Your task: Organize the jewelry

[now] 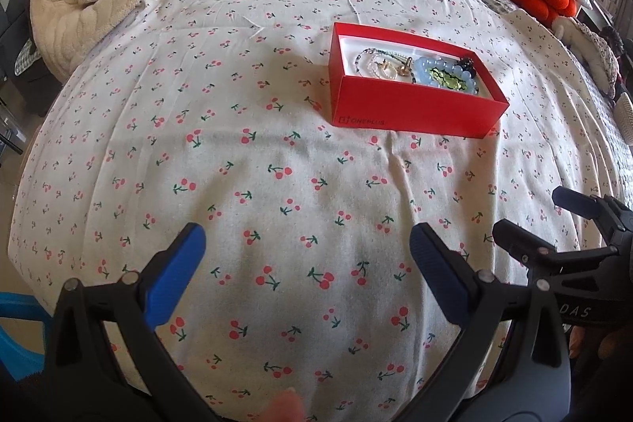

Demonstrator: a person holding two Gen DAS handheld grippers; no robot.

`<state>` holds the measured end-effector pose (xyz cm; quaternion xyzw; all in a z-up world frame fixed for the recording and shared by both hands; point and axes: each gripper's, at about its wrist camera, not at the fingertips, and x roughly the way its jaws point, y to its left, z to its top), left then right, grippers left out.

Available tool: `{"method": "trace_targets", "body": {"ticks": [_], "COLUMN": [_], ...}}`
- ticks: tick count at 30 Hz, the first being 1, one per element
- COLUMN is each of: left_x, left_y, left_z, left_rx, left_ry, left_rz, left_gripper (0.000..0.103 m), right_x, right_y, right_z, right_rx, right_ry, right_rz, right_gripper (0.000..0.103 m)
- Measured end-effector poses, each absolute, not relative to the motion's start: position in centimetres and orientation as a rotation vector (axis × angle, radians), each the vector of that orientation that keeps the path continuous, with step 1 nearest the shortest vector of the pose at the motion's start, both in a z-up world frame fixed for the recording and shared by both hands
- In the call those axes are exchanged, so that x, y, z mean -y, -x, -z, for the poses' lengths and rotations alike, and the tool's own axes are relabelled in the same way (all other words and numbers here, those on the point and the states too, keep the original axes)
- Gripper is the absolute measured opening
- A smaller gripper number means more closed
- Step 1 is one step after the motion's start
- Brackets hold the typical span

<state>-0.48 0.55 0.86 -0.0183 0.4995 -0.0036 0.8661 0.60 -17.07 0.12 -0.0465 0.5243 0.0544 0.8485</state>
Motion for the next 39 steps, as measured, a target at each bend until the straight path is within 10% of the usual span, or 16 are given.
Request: {"method": "trace_targets", "body": {"ticks": [39], "left_x": [-0.13], "left_y": [0.58], "left_z": [-0.84], "left_rx": [-1.049], "left_ry": [0.024], "left_rz": [0.013], "left_gripper": [0.102], "right_x": [16.93], "right_y": [-0.59], "right_z": [-0.19], "right_rx": [-1.107], "right_ry": [0.093], "right_rz": [-0.112], "right_gripper": [0.103]}}
